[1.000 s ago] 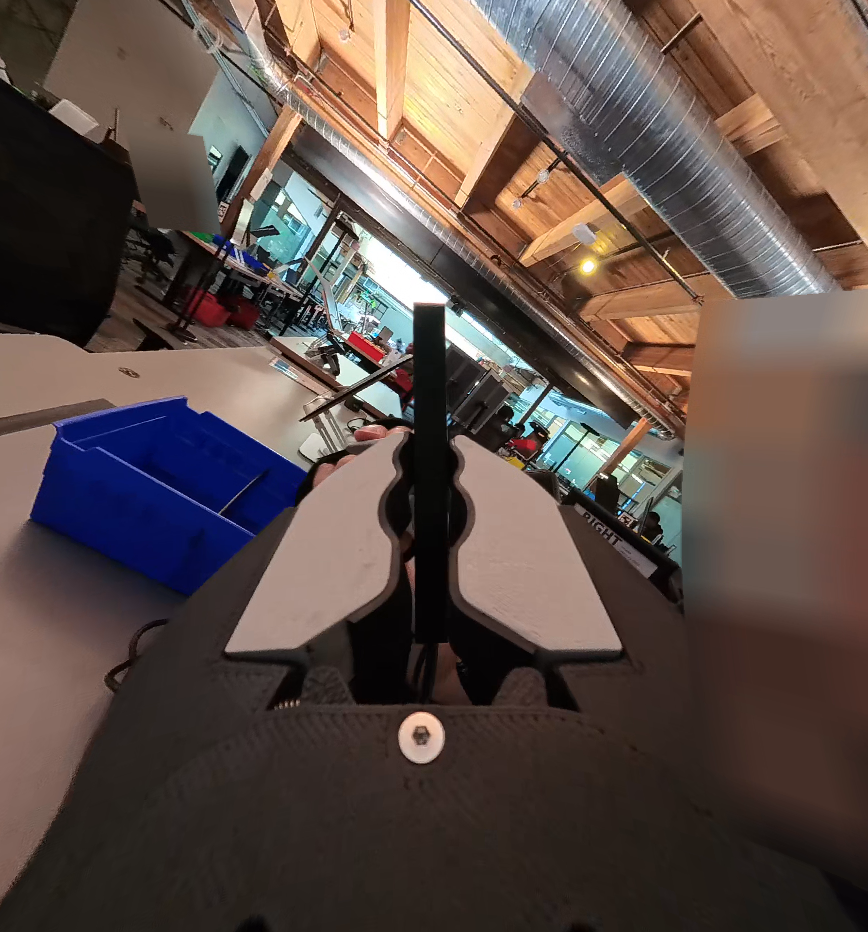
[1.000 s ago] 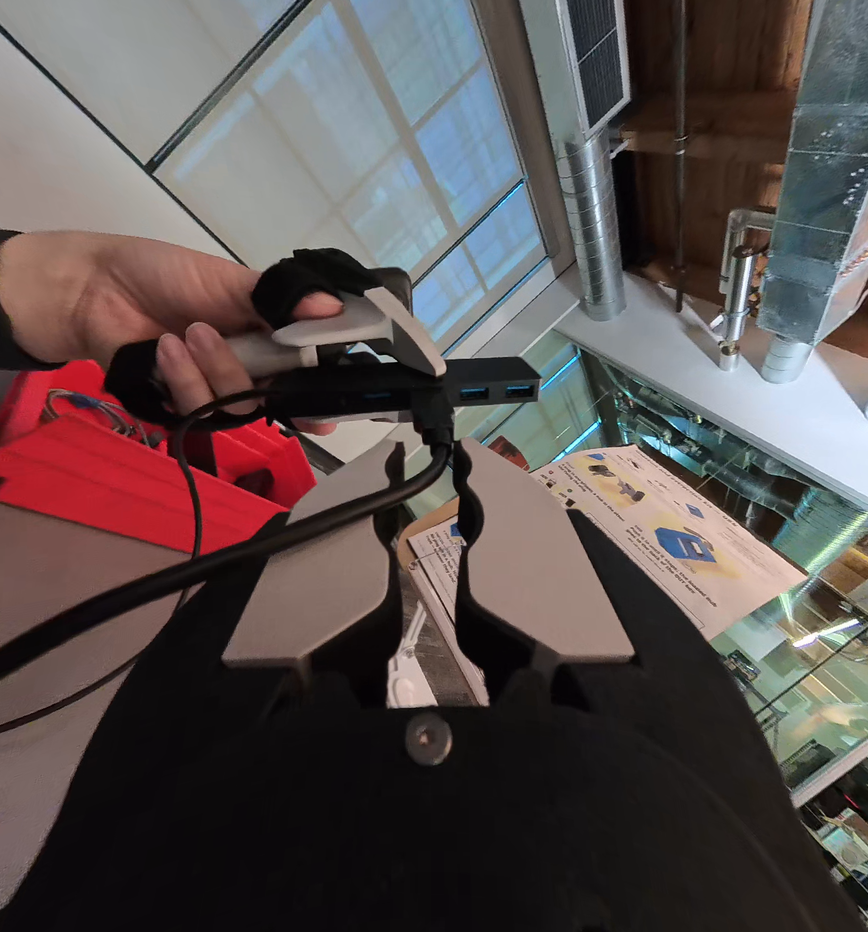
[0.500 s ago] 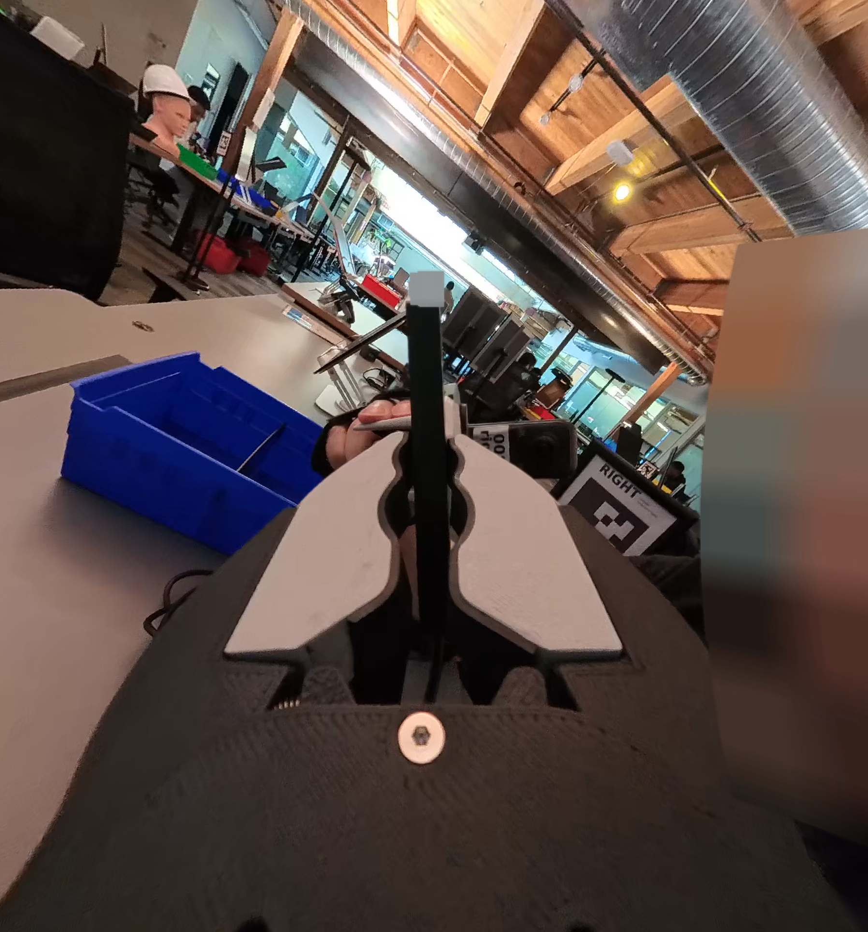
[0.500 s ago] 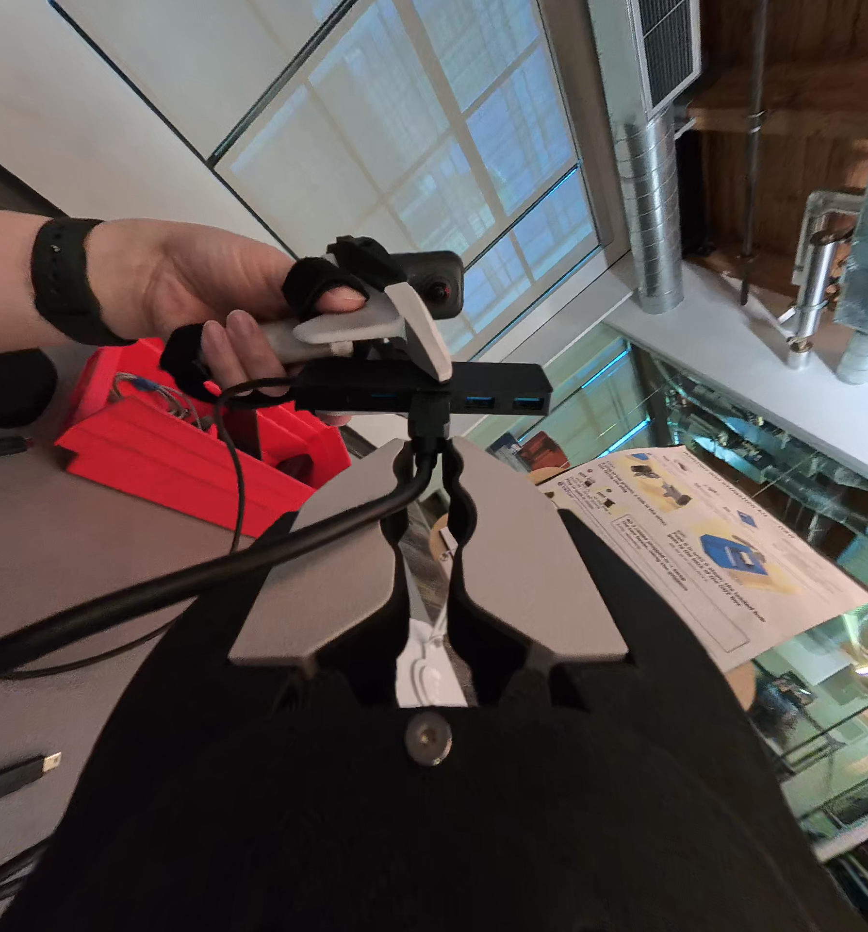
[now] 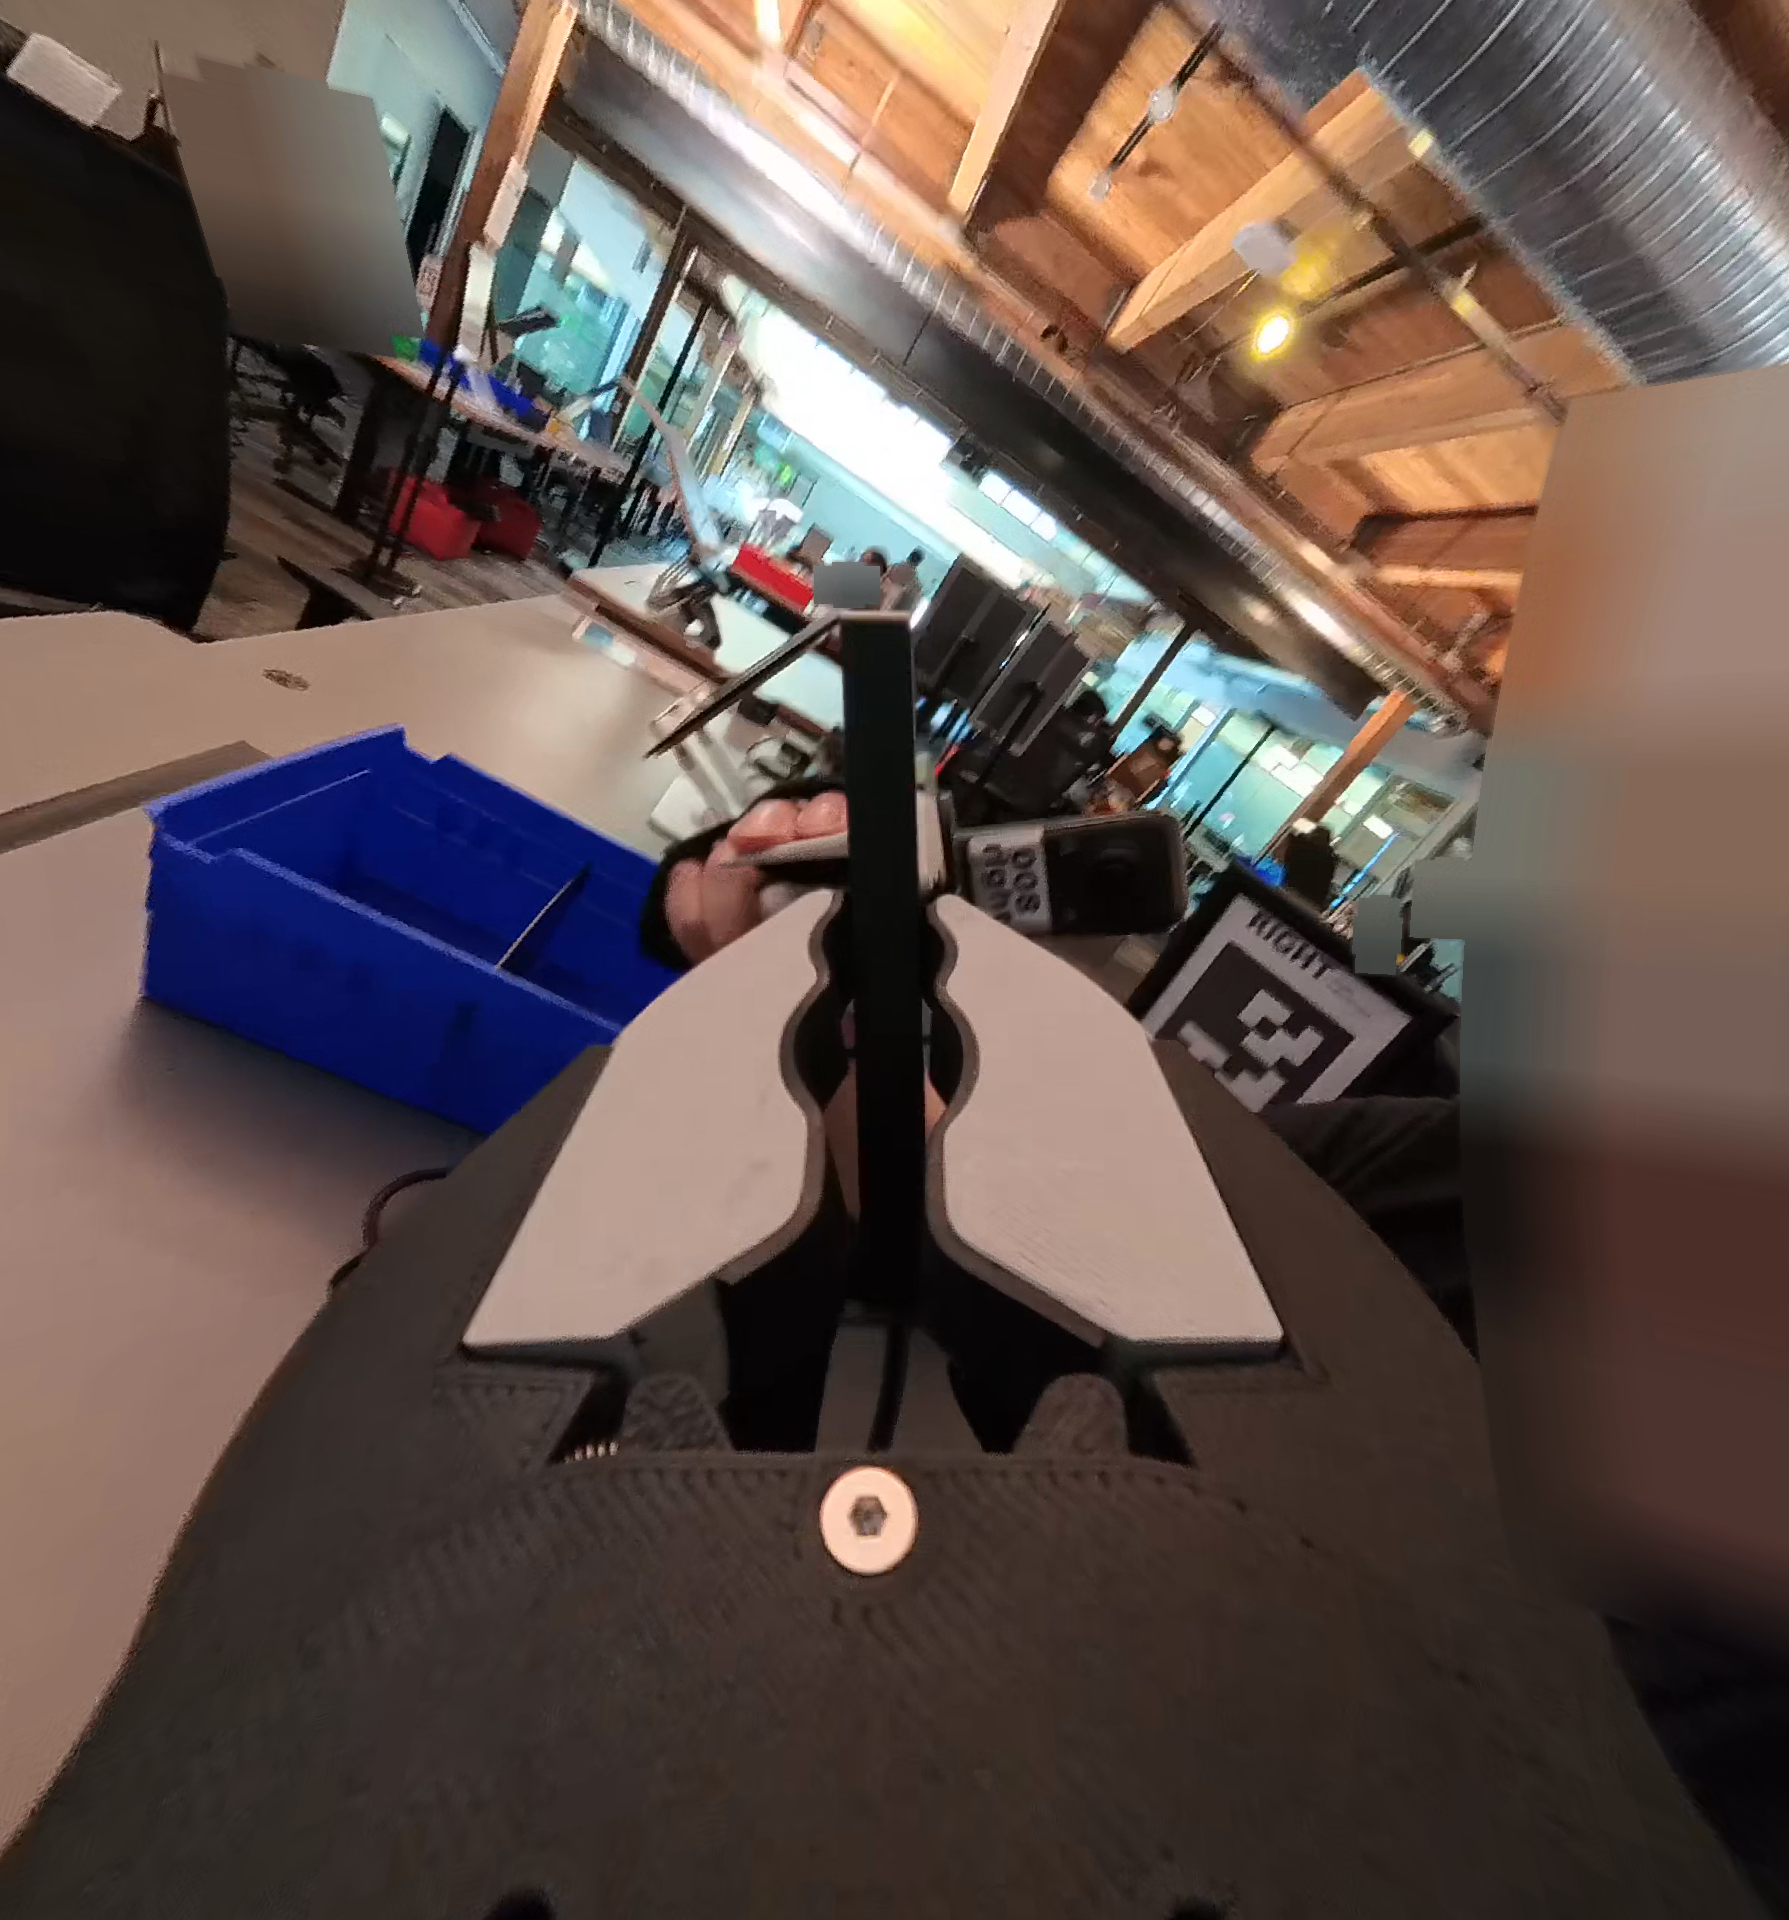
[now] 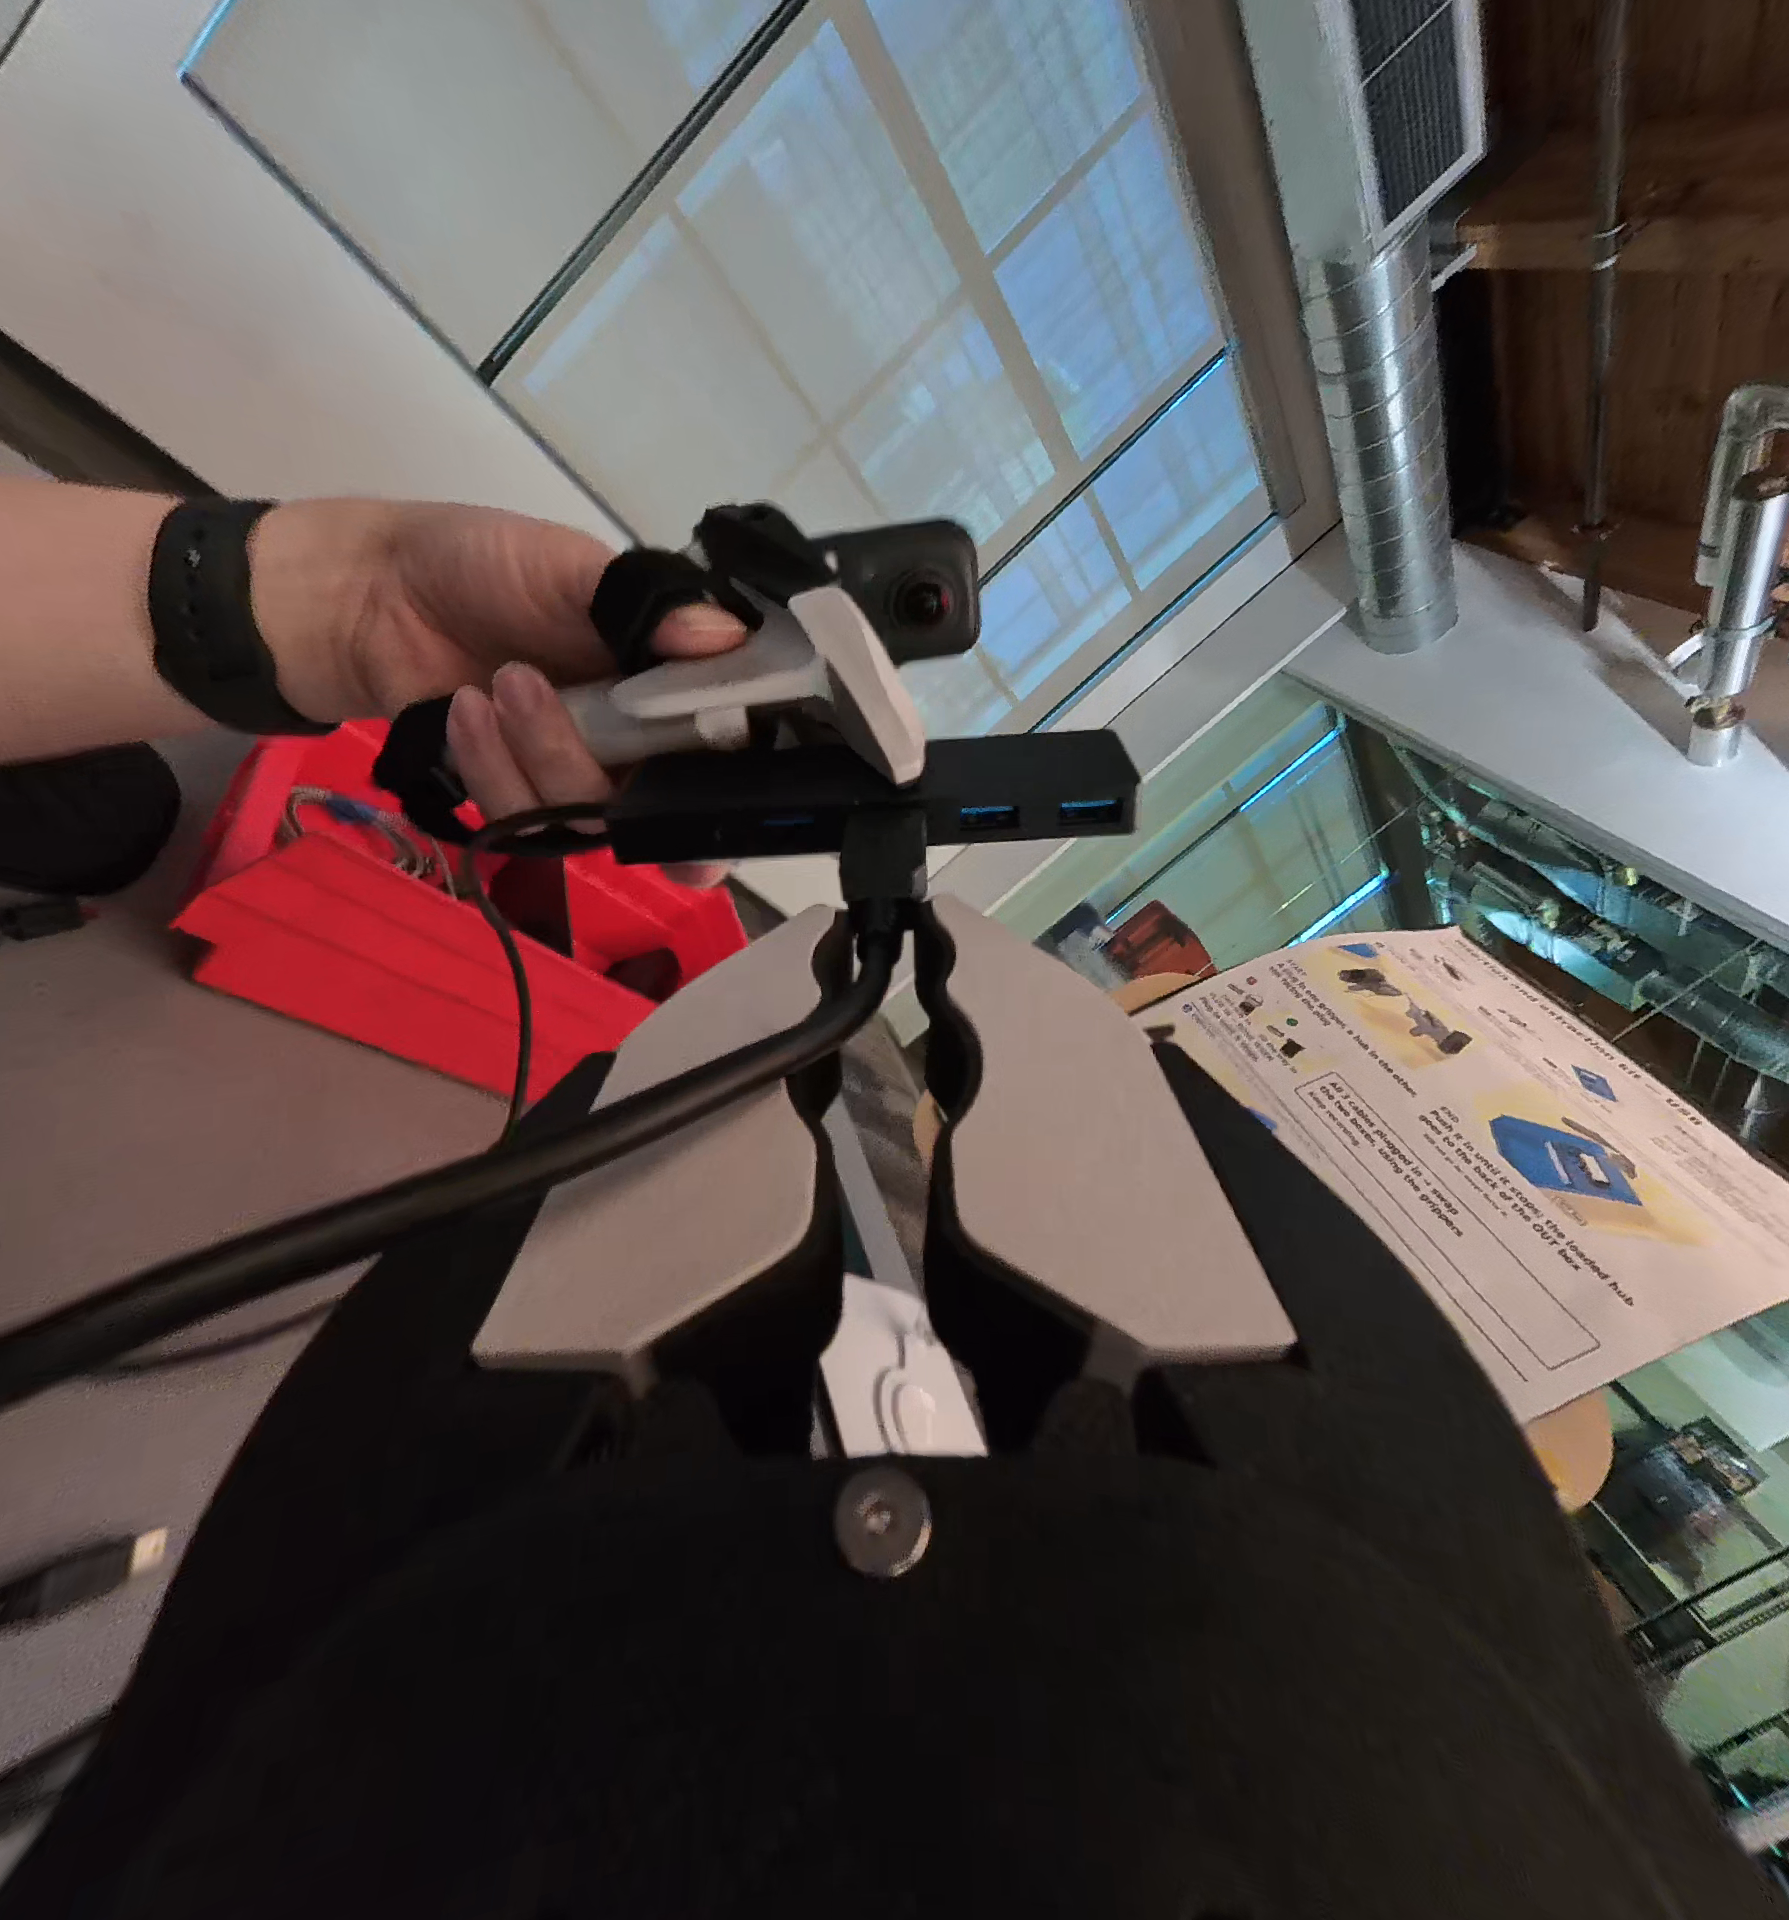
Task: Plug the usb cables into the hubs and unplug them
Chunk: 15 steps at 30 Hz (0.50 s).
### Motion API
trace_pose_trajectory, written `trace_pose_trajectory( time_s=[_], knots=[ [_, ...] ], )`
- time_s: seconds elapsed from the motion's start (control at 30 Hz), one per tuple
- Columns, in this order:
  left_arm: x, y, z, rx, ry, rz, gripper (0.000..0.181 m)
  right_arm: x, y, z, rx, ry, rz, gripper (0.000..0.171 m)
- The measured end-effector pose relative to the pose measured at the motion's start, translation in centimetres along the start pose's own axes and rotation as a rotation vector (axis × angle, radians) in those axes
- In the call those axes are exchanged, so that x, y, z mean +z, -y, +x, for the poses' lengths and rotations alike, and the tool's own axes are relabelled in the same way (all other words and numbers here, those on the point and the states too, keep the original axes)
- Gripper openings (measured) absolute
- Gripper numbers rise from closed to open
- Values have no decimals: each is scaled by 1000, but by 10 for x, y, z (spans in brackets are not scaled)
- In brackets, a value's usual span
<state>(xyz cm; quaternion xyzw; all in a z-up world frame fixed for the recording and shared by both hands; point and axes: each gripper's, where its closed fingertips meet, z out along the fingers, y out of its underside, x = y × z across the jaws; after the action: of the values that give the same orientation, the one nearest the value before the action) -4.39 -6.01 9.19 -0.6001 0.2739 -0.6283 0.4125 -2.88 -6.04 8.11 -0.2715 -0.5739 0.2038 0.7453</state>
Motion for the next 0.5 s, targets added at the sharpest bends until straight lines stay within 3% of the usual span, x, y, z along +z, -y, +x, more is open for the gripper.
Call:
trace_pose_trajectory(
  time_s=[0.03,0.13,0.2,0.27,0.33,0.5],
  knots=[
    [0,-3,-2,11,19,-36,11,-1,-6,0,-1,24,-28,14],
    [-5,-10,3,79,20,-113,11,-13,-27,5,136,97,-87,26],
    [-10,-16,-3,161,112,-174,11,-20,-36,21,494,124,-73,32],
    [-13,-22,-21,243,261,-235,11,-21,-20,33,877,199,80,38],
    [-10,-30,-27,247,287,-287,11,-16,-17,34,1108,260,114,42],
    [1,-52,-30,292,283,-417,11,4,-42,-3,1183,338,-117,49]
  ],
)
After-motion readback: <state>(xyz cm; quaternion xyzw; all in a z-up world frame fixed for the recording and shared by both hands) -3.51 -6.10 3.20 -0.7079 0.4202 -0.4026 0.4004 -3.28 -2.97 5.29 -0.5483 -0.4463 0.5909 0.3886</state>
